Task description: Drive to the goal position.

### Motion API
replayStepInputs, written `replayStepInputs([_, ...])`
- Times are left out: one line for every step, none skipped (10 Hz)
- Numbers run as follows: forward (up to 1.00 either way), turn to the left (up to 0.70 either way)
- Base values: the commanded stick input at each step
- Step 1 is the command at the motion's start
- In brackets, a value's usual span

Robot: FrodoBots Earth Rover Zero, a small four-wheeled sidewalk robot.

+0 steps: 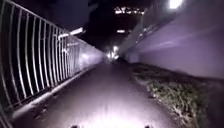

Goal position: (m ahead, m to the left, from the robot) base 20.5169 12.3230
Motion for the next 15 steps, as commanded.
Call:
replayStepInputs([0.50,0.00])
replayStepInputs([0.50,0.00])
replayStepInputs([0.50,0.00])
replayStepInputs([0.50,0.00])
replayStepInputs([0.50,0.00])
replayStepInputs([0.50,0.00])
replayStepInputs([0.50,0.00])
replayStepInputs([0.50,0.00])
replayStepInputs([0.50,0.00])
replayStepInputs([0.50,0.00])
replayStepInputs([0.50,0.00])
replayStepInputs([0.50,0.00])
replayStepInputs([0.50,0.00])
replayStepInputs([0.50,0.00])
replayStepInputs([0.50,0.00])
